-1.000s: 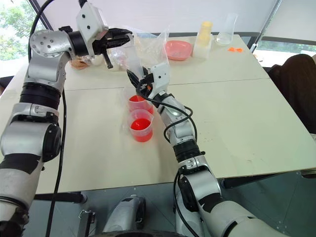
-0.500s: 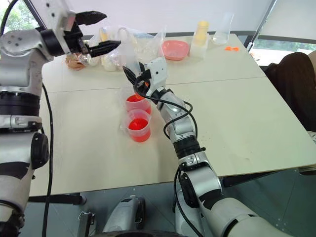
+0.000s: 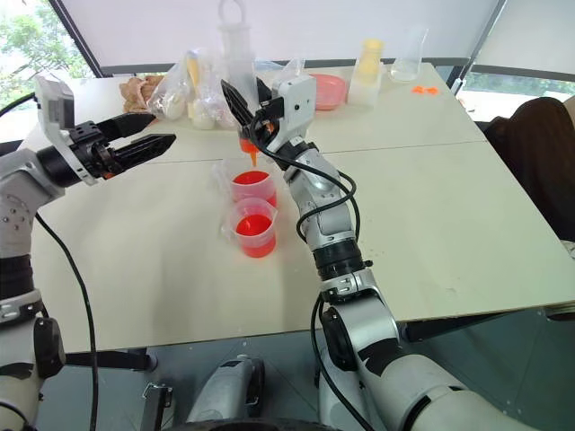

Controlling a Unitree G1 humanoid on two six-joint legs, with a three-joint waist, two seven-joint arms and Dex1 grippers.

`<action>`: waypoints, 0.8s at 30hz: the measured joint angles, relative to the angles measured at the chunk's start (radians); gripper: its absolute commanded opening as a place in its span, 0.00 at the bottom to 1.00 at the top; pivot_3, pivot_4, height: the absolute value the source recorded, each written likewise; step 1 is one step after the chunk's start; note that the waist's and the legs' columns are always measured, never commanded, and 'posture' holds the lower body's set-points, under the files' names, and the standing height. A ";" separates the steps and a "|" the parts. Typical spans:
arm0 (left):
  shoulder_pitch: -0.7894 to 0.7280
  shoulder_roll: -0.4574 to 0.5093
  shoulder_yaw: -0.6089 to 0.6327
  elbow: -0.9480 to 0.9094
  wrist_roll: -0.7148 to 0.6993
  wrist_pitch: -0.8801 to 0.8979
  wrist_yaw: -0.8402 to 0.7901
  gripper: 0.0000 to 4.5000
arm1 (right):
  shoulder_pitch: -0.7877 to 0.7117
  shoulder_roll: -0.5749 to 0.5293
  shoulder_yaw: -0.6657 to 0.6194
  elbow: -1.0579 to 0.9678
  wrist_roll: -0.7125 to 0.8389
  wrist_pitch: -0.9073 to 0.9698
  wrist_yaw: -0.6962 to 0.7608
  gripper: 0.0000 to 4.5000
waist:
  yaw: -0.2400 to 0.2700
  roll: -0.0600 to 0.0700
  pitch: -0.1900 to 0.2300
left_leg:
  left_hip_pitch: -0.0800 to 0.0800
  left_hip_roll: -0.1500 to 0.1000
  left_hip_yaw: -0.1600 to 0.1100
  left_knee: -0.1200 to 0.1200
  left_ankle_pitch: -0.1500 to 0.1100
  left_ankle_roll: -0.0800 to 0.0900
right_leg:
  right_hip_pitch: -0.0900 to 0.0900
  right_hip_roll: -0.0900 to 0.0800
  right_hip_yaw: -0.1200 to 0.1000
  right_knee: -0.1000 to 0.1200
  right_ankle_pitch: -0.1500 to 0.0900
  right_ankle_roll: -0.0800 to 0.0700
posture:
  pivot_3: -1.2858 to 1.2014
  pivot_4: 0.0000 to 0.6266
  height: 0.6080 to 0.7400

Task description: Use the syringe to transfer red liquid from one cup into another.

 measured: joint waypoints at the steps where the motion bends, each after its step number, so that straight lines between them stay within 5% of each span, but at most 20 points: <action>1: 0.002 0.000 0.001 -0.018 -0.012 0.003 0.009 0.89 | 0.003 -0.002 0.000 -0.042 0.028 0.047 -0.001 0.33 | 0.001 0.000 0.000 | 0.000 0.000 0.000 0.000 0.000 0.000 | 0.000 0.000 0.000 0.000 0.000 0.000 | 0.52 0.24 1.00; 5: 0.024 0.000 -0.001 -0.038 -0.033 0.007 0.030 0.89 | 0.048 -0.022 0.003 -0.309 0.145 0.252 -0.027 0.33 | 0.001 0.000 0.000 | 0.000 0.000 -0.001 -0.001 0.000 0.000 | 0.000 0.000 0.000 0.000 0.000 0.000 | 0.52 0.24 1.00; 10: 0.017 0.000 -0.010 -0.031 -0.036 0.001 0.034 0.89 | 0.286 -0.042 0.101 -0.587 0.183 0.431 -0.086 0.33 | 0.000 0.000 0.000 | 0.000 -0.001 0.000 -0.001 0.000 0.000 | 0.000 0.000 -0.001 -0.001 0.000 0.000 | 0.52 0.24 1.00; 24: -0.277 -0.036 -0.086 0.081 -0.046 -0.066 -0.021 0.89 | 0.372 -0.032 0.164 -0.586 0.114 0.387 -0.127 0.33 | 0.002 -0.001 0.000 | 0.001 -0.001 0.000 0.001 0.000 0.000 | 0.001 0.001 -0.001 -0.001 0.000 -0.001 | 0.52 0.24 1.00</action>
